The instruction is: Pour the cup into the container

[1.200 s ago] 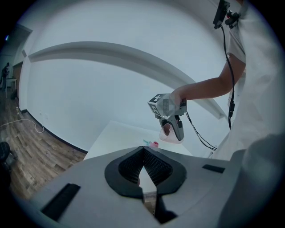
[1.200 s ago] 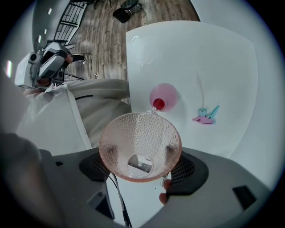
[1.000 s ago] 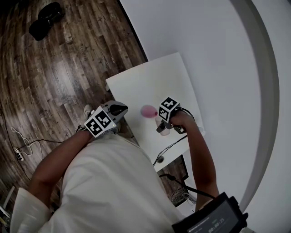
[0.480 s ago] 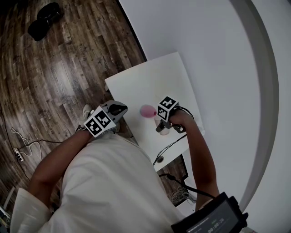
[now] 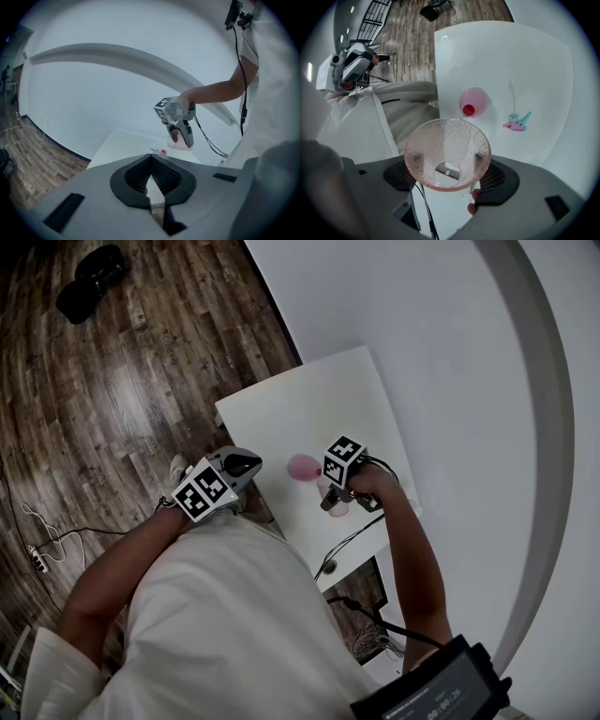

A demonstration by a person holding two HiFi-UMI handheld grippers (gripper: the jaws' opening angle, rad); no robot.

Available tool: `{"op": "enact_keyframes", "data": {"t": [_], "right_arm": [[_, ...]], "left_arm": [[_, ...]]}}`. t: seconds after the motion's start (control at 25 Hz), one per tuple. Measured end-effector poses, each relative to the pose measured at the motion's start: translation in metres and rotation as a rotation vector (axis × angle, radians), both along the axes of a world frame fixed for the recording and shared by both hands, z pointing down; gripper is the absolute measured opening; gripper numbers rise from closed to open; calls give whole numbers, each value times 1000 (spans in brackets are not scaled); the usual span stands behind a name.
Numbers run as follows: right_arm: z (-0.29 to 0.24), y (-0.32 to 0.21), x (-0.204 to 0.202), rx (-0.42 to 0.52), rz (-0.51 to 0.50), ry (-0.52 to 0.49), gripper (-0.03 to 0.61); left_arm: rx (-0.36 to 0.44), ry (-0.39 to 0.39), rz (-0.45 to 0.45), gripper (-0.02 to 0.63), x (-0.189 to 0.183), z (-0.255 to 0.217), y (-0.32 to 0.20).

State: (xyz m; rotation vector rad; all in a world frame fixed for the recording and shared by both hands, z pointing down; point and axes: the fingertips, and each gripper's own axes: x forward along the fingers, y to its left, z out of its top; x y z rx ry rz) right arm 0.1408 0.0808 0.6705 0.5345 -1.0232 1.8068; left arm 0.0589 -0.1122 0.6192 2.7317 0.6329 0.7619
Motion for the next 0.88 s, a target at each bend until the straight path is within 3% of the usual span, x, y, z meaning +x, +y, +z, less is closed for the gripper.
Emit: {"op": "enact_keyframes", "data": {"t": [0.88], "right_arm": [[-1,1,2,-27,-25,-16,365]], "left_arm": [[-2,-2,1,11,-1,2,4]]}}
